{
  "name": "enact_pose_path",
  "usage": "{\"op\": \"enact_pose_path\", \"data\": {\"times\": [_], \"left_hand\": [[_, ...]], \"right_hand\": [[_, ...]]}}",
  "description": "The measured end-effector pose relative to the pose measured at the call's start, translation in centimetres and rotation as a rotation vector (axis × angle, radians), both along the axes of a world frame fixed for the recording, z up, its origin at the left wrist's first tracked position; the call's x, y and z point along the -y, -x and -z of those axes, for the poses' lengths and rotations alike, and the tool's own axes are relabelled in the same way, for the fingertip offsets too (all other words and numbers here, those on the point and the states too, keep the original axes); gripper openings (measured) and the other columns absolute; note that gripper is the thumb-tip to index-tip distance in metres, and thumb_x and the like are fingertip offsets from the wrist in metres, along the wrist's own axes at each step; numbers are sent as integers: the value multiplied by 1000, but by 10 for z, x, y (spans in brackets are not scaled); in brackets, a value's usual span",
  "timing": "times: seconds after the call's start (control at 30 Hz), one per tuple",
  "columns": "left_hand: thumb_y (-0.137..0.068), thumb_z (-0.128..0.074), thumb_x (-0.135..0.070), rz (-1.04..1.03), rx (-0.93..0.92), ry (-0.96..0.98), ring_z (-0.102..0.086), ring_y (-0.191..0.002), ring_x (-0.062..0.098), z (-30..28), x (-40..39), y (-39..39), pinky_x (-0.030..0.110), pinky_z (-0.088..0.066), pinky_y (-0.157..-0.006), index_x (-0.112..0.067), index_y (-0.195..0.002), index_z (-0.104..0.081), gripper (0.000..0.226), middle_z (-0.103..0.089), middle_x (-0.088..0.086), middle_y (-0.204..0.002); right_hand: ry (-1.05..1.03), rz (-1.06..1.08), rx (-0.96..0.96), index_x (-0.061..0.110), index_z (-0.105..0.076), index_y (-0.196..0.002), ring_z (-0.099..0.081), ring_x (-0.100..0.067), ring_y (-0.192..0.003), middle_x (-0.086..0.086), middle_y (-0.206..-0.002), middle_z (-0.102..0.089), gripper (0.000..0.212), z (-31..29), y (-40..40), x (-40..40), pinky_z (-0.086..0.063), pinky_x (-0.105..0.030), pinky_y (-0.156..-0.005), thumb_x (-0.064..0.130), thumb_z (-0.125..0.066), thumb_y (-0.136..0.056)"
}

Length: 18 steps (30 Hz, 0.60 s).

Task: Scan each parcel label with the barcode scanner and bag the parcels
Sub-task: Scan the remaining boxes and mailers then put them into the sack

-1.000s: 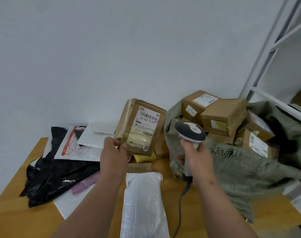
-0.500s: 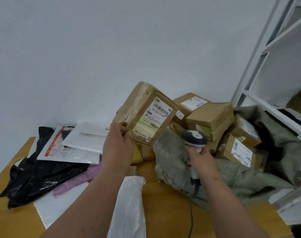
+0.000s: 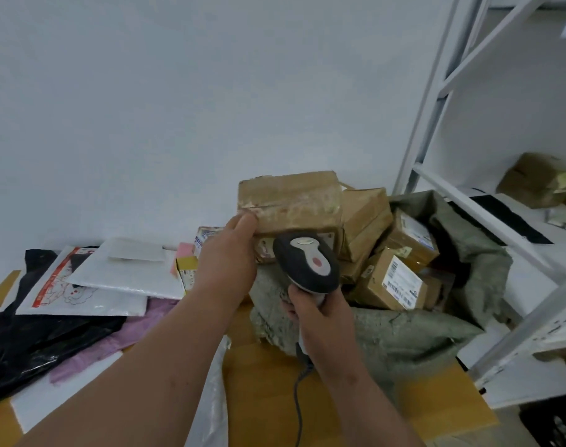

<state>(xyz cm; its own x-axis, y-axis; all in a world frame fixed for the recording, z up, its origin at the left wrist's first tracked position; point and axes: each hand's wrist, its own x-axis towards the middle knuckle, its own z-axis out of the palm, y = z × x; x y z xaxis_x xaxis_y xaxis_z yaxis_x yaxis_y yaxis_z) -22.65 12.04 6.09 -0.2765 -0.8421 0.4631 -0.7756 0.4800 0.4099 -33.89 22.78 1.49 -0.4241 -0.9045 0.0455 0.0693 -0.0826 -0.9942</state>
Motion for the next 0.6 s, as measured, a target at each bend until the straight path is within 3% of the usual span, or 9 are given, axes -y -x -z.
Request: {"op": "enact_pose_path", "data": {"times": [0.07,0.17,0.27,0.37,0.5,0.6], "left_hand": [[-88,-49,5,38,80,-30,-58,-92,27,1,3,3,37,-51,-74,-22,-110,-50,34,-55,-2,-117],[-86,-48,7,82,143,-79,-58,-100,28,1,6,6,35,-50,-76,-24,-112,-52,40,-53,-6,-125],[-86,-50,7,135,172,-58,-59,-100,28,-4,11,7,38,-52,-78,-21,-115,-54,40,-54,-6,-127],[-85,-50,6,170,179,-74,-56,-92,24,-9,18,5,37,-50,-75,-19,-112,-55,38,-57,-2,-113],[-81,-47,11,221,240,-126,-55,-88,23,-17,27,0,39,-50,-75,-18,-106,-57,39,-59,1,-100],[-78,-44,14,241,299,-142,-54,-82,24,-27,37,0,35,-47,-67,-17,-97,-54,38,-54,0,-91]], "right_hand": [[17,-19,11,53,-55,-114,-65,-41,-98,21,-88,-73,46,0,4,-2,-54,-58,-88,11,-62,-97],[42,-23,17,51,-55,-120,-70,-22,-103,17,-108,-72,42,-1,8,0,-57,-50,-91,24,-67,-91],[52,-41,30,47,-58,-122,-69,-20,-109,11,-114,-71,45,-4,11,4,-56,-49,-95,35,-67,-80],[67,-63,21,37,-60,-127,-69,-22,-110,2,-114,-72,53,-6,17,5,-55,-50,-96,41,-70,-75],[99,-74,-6,30,-58,-133,-68,-19,-111,5,-118,-72,53,-5,24,3,-56,-42,-96,33,-67,-81],[110,-85,14,28,-57,-135,-69,-22,-109,5,-114,-73,54,-7,24,1,-58,-39,-92,31,-66,-81]]}}
